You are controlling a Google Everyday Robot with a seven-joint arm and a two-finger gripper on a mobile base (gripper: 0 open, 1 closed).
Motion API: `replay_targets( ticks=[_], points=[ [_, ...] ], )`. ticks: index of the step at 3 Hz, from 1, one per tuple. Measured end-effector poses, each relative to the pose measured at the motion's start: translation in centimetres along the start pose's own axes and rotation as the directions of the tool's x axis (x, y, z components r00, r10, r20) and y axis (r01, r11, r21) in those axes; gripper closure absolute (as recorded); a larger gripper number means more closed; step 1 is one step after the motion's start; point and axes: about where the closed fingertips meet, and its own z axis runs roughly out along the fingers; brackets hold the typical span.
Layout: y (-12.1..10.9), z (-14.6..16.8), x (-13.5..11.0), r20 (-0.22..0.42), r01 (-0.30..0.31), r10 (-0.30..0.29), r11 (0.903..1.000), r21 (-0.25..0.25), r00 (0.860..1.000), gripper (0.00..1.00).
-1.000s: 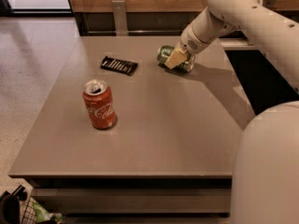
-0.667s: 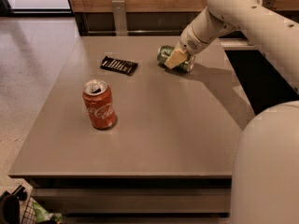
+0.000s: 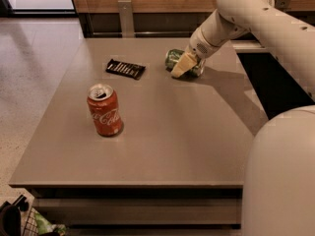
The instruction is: Knock green can over
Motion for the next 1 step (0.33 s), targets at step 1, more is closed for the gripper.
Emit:
replay_targets(
  ticks=[1],
  points=[
    [0.03,0.08,0.0,0.0,0.0,0.0,1.0,-0.001,1.0,0.0]
  ],
)
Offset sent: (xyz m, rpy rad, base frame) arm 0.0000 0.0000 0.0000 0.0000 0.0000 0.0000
